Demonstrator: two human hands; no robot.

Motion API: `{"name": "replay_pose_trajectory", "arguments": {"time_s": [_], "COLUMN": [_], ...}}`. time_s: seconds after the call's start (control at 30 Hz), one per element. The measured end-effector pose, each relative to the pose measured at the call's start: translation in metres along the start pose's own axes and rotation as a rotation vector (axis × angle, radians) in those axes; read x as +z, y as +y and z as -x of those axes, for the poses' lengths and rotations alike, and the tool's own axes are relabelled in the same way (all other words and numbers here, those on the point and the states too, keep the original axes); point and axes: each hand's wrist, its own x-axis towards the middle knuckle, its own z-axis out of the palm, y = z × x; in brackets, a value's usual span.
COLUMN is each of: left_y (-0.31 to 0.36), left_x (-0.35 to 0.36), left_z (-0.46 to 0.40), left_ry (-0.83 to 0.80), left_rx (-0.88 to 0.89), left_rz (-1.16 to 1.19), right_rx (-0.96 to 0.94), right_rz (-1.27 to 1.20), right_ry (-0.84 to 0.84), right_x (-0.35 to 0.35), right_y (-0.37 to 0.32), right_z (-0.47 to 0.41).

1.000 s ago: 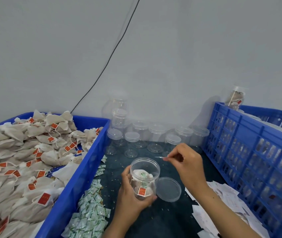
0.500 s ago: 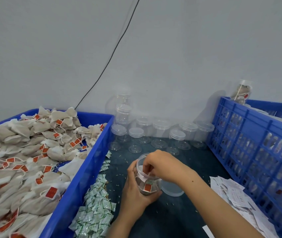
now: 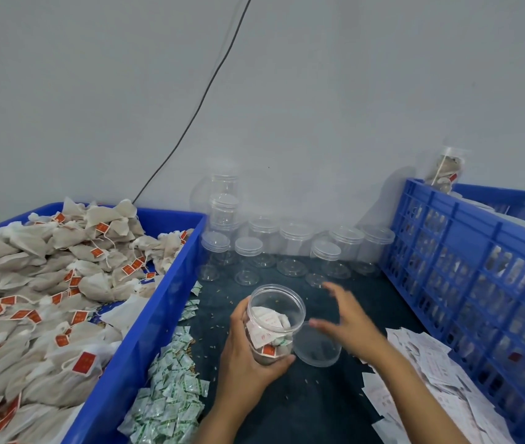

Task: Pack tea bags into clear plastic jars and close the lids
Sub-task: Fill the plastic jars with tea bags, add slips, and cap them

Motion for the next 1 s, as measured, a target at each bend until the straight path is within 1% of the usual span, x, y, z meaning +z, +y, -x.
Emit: {"name": "replay_pose_trajectory", "arguments": {"time_s": [0.03, 0.07, 0.17, 0.27, 0.33, 0.4, 0.47, 0.57, 0.73, 0.8, 0.87, 0.93, 1.0], "left_y": [0.0, -0.001, -0.002, -0.003, -0.003, -0.003, -0.003, -0.004, -0.004, -0.005, -0.005, -0.007, -0.008], "left_x": [0.001, 0.001, 0.002, 0.002, 0.002, 0.002, 0.003, 0.004, 0.005, 0.005, 0.005, 0.005, 0.006], "left_z": [0.0, -0.001, -0.002, -0.003, -0.003, -0.003, -0.002, -0.002, -0.002, -0.003, -0.003, -0.004, -0.004], "left_ry": [0.003, 0.007, 0.014, 0.014, 0.014, 0.015, 0.019, 0.039, 0.064, 0.066, 0.059, 0.051, 0.045], "left_rx": [-0.004, -0.008, -0.016, -0.019, -0.018, -0.016, -0.008, 0.0, -0.001, 0.001, 0.008, 0.014, 0.02], "left_rz": [0.0, -0.001, 0.006, 0.003, -0.005, -0.011, -0.022, -0.051, -0.033, -0.012, 0.007, 0.015, 0.016], "right_rx": [0.034, 0.051, 0.074, 0.067, 0.035, -0.011, -0.048, -0.106, -0.262, -0.321, -0.341, -0.357, -0.389], "right_rz": [0.019, 0.036, 0.032, -0.04, -0.066, 0.029, 0.057, -0.003, 0.093, 0.046, -0.09, -0.235, -0.311], "right_ry": [-0.073, -0.107, -0.05, -0.003, -0.037, -0.087, -0.074, -0.056, -0.181, -0.257, -0.321, -0.314, -0.266], "right_x": [0.01, 0.019, 0.034, 0.036, 0.035, 0.035, 0.035, 0.025, -0.014, -0.027, -0.032, -0.028, -0.019], "right_y": [0.01, 0.019, 0.035, 0.035, 0.034, 0.033, 0.032, 0.021, -0.018, -0.03, -0.04, -0.045, -0.049], "right_z": [0.002, 0.004, 0.006, 0.008, 0.011, 0.015, 0.017, 0.014, 0.004, 0.003, 0.004, 0.006, 0.007]}}
